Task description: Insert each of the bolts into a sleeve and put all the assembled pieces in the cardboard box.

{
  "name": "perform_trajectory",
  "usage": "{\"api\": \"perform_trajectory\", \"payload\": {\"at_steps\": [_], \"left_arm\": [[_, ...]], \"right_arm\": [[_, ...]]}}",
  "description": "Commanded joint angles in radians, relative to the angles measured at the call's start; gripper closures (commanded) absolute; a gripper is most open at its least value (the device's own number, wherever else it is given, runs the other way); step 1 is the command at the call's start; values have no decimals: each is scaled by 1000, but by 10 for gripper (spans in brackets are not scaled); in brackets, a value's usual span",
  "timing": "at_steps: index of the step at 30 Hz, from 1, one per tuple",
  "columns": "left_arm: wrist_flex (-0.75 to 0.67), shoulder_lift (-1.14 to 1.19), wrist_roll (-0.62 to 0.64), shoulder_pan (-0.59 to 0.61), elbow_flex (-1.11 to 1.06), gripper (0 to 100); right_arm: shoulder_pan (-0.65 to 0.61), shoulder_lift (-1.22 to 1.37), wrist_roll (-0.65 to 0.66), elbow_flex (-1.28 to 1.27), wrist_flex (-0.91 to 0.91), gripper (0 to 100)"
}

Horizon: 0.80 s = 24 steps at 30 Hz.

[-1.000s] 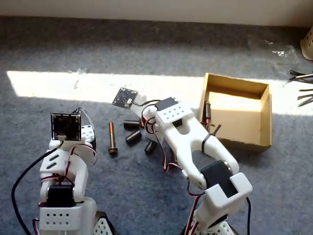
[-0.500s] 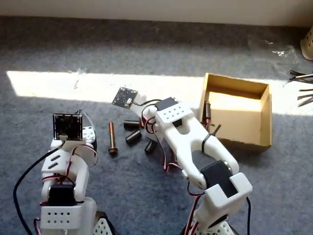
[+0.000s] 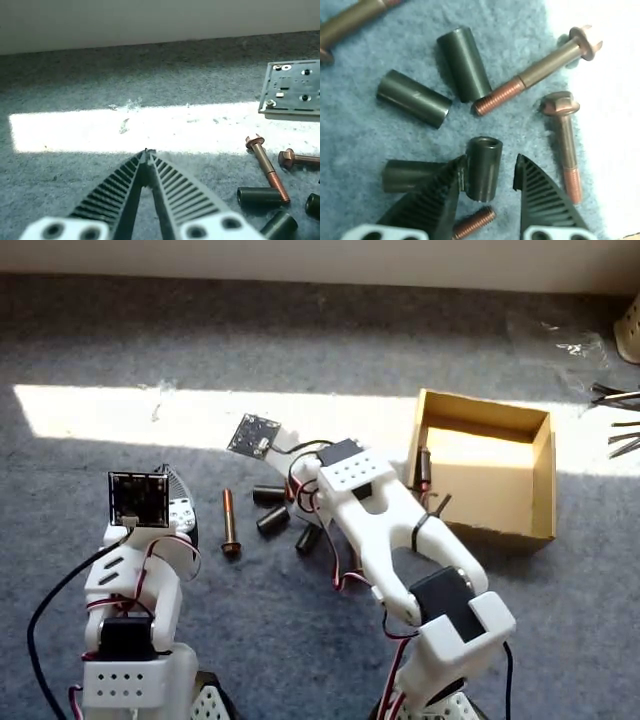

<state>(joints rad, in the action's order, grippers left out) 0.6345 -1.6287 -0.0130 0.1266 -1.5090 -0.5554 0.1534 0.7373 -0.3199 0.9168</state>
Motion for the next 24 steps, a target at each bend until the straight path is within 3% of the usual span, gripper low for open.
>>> {"api": "perform_trajectory", "payload": {"at_steps": [1,17,24], "left_arm": [[-20,-15,-8,12,10,995],[-20,-15,-8,12,10,995],[-20,-15,-8,12,10,995]], "right_arm": [[-7,19,9,-2,-13,856],[5,79,8,-2,-18,865],[53,77,8,-1,-16,997]]}}
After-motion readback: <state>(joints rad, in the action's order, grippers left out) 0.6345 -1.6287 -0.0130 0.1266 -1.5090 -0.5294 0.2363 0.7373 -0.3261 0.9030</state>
